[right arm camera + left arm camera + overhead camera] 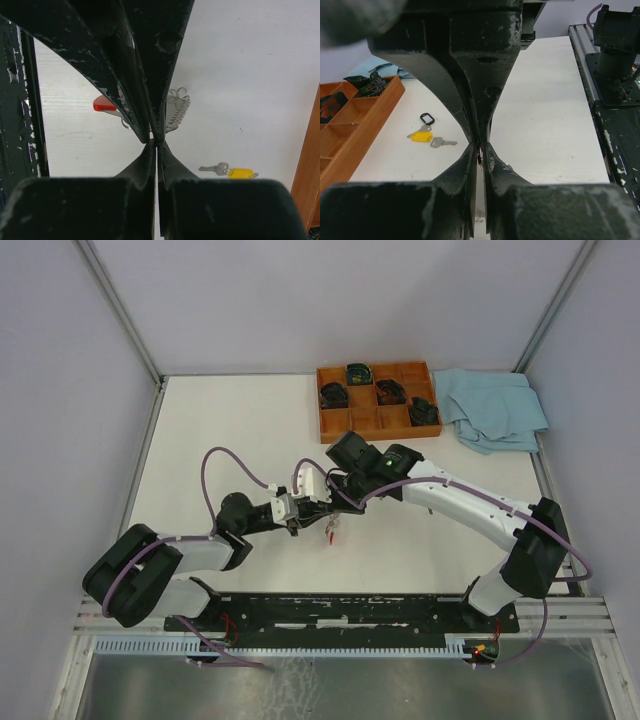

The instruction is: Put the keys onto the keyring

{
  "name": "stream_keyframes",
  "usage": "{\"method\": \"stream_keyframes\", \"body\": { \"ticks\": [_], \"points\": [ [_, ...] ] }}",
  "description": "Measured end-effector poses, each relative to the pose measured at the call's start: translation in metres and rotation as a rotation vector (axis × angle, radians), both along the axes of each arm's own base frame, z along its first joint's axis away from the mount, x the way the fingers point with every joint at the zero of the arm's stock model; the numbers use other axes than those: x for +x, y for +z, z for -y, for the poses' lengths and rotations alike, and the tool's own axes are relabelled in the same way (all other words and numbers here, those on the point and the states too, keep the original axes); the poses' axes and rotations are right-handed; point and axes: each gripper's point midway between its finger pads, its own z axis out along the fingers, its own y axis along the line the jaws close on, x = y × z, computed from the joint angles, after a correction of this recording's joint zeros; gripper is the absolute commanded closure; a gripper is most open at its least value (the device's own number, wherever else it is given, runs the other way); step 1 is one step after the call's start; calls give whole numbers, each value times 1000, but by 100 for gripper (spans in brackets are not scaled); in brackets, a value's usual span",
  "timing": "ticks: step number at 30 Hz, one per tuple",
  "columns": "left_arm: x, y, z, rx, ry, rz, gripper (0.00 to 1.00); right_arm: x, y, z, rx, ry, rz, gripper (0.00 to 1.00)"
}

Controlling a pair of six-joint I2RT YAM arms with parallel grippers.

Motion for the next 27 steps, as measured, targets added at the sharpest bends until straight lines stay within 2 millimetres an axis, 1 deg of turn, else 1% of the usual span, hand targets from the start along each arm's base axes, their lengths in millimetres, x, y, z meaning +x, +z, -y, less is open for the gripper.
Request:
{"method": "stream_keyframes", "body": {
  "ticks": [6,11,13,15,20,23,27],
  "points": [
    [-1,-3,0,12,-1,-15,83,-1,-2,1,2,-8,-5,99],
    [-1,-3,0,15,5,-21,87,-1,-2,1,5,-11,-4,99],
    [-1,-4,-1,17,6,-23,90,-1,-2,1,6,-13,-5,99],
    [-1,-4,-1,18,7,-24,91,-1,-2,1,7,-17,-8,99],
    [0,-5,0,23,7,-22,83,-2,-2,2,14,-21,-9,99],
    [0,-8,0,32,7,-29,81,-2,0,1,23,-21,-2,99],
    [0,-9,-1,37,12,-35,82,-2,2,1,32,-19,5,99]
  ]
}}
